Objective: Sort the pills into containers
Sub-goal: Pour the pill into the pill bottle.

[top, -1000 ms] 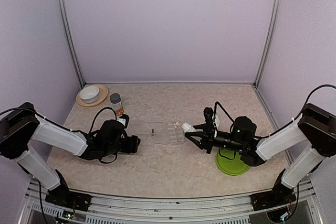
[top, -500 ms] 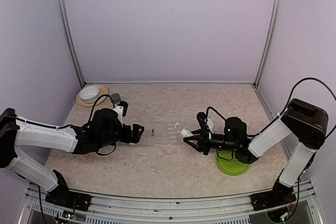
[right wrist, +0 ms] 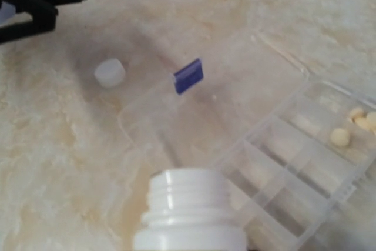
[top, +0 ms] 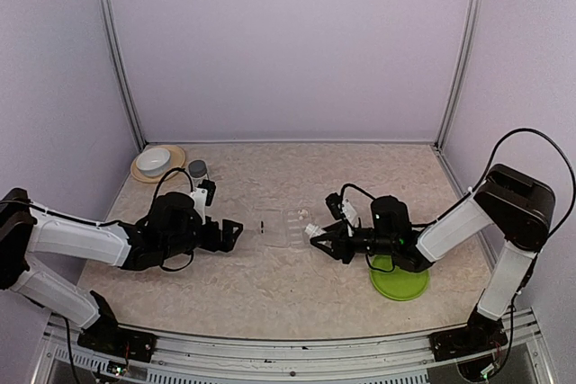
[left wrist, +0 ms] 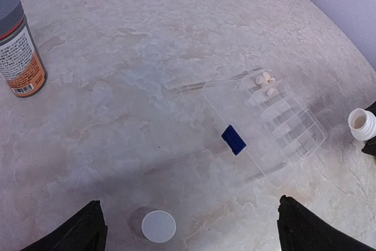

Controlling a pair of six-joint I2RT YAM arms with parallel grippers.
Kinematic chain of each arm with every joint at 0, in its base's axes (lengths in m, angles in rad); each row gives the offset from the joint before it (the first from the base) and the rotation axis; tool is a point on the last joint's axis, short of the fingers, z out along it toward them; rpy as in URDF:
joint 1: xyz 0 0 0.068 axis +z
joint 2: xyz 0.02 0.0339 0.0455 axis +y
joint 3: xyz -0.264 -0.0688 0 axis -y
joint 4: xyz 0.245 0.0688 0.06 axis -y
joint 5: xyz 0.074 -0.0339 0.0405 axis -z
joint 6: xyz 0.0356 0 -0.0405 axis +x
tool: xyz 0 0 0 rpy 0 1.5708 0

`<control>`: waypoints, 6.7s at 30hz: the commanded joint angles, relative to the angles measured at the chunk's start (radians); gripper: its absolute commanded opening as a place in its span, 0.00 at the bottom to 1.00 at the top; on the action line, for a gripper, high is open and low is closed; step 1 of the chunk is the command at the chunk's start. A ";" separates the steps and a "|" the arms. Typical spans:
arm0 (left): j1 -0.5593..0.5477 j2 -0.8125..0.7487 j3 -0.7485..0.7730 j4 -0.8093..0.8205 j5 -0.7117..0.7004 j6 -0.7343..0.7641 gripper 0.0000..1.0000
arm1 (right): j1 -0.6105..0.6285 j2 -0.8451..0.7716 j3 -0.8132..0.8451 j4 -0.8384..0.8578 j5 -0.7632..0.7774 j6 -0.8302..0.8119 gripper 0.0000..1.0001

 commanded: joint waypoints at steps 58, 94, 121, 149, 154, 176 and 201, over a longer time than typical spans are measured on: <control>0.043 0.003 -0.029 0.089 0.056 0.010 0.99 | -0.040 0.058 0.074 -0.185 0.031 -0.030 0.00; 0.046 0.014 -0.026 0.097 0.065 0.006 0.99 | -0.040 0.012 0.109 -0.320 0.035 -0.036 0.00; 0.046 0.005 -0.029 0.096 0.068 0.004 0.99 | -0.038 -0.004 0.161 -0.442 0.046 -0.047 0.00; 0.046 0.002 -0.029 0.094 0.068 0.004 0.99 | -0.018 -0.021 0.253 -0.636 0.062 -0.074 0.00; 0.046 0.000 -0.029 0.094 0.068 0.005 0.99 | -0.012 -0.013 0.281 -0.670 0.065 -0.080 0.00; 0.046 0.004 -0.029 0.098 0.071 0.004 0.99 | 0.004 0.013 0.347 -0.779 0.103 -0.104 0.00; 0.046 0.002 -0.029 0.097 0.072 0.004 0.99 | 0.015 0.035 0.405 -0.885 0.118 -0.126 0.00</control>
